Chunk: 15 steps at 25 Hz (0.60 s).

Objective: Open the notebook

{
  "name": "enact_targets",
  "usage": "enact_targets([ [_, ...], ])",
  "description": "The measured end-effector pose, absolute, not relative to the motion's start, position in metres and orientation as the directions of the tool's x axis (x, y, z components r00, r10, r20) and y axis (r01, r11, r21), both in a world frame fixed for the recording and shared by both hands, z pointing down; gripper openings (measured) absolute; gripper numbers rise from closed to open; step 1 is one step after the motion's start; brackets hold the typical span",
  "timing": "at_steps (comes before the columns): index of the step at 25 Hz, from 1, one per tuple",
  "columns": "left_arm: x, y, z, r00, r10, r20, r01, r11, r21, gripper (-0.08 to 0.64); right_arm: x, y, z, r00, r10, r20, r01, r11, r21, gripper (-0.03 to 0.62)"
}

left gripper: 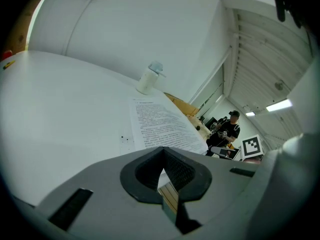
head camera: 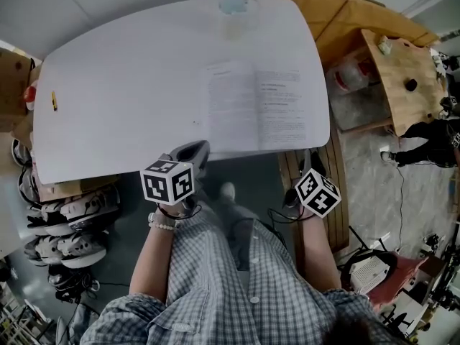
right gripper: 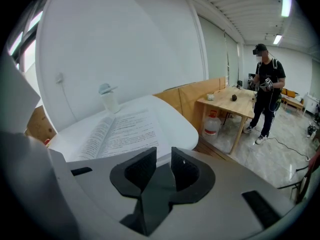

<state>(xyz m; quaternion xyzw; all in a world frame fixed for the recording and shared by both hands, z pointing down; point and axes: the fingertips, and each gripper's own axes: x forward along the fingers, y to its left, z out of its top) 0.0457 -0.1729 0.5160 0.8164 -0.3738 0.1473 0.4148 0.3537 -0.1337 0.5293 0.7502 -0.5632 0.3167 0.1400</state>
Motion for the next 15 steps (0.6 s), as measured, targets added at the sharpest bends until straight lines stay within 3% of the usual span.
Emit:
enact_targets([
  [3,0.046,-0.174,0.499,0.685,-0.511,0.519,-0.724,-0.399,0.562,0.008,0.342,-0.137,0.511,0.130,-0.801,0.585,-0.952,-0.264,-0.151,0.085],
  [6,0.045,-0.174,0.482,0.685,-0.536,0.494,-0.724,-0.421,0.547,0.008,0.324,-0.147,0.485,0.068,-0.863,0.501,-0.965,-0.184,-0.185,0.032],
  [15,0.037,-0.166,0.438,0.672,-0.599,0.435,-0.737,-0.485,0.471,0.008,0.252,-0.169,0.413,-0.158,-0.925,0.344,-0.985,0.127,-0.113,0.023],
])
